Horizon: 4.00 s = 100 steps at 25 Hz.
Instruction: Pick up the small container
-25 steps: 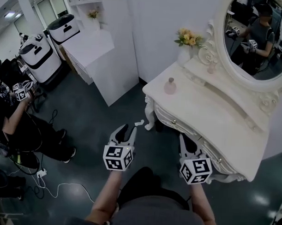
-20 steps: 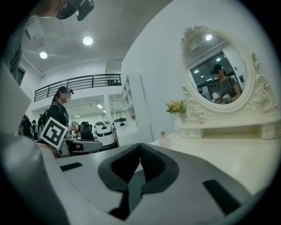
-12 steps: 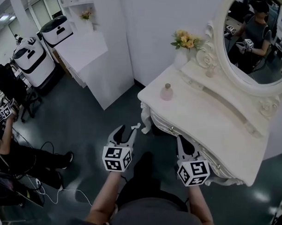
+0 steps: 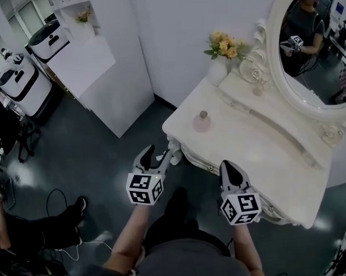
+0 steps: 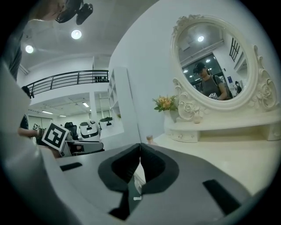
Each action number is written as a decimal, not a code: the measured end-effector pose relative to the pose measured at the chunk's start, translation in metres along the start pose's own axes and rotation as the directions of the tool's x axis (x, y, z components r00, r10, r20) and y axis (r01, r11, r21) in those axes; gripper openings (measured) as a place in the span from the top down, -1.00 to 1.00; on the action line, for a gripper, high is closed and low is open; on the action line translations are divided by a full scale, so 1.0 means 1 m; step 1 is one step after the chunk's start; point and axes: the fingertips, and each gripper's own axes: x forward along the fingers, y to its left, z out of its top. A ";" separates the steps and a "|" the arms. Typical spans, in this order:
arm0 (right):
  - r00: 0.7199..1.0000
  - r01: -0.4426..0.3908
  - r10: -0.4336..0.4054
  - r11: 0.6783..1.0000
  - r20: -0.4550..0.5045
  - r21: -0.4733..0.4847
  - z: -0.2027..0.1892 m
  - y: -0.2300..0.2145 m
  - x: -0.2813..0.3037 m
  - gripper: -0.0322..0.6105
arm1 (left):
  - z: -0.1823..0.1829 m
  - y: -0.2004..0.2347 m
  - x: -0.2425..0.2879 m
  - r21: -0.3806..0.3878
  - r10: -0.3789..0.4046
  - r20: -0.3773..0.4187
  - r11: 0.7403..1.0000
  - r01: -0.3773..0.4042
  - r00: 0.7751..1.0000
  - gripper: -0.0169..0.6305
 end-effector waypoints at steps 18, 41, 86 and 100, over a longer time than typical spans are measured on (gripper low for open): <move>0.958 0.286 -0.288 0.956 0.018 0.070 0.019 -0.042 0.031 0.88 | 0.025 -0.023 0.127 0.093 -0.316 -0.085 0.942 0.323 0.945 0.19; 0.889 0.453 -0.459 0.878 -0.002 0.154 0.014 -0.083 0.033 0.88 | 0.006 -0.086 0.205 0.194 -0.484 -0.246 0.825 0.531 0.840 0.19; 0.918 0.393 -0.395 0.900 -0.026 0.191 0.011 -0.116 0.067 0.88 | 0.001 -0.099 0.239 0.244 -0.441 -0.274 0.827 0.506 0.854 0.58; 0.920 0.387 -0.392 0.903 -0.013 0.187 0.018 -0.133 0.068 0.88 | 0.076 -0.112 0.245 0.243 -0.483 -0.161 0.826 0.509 0.861 0.59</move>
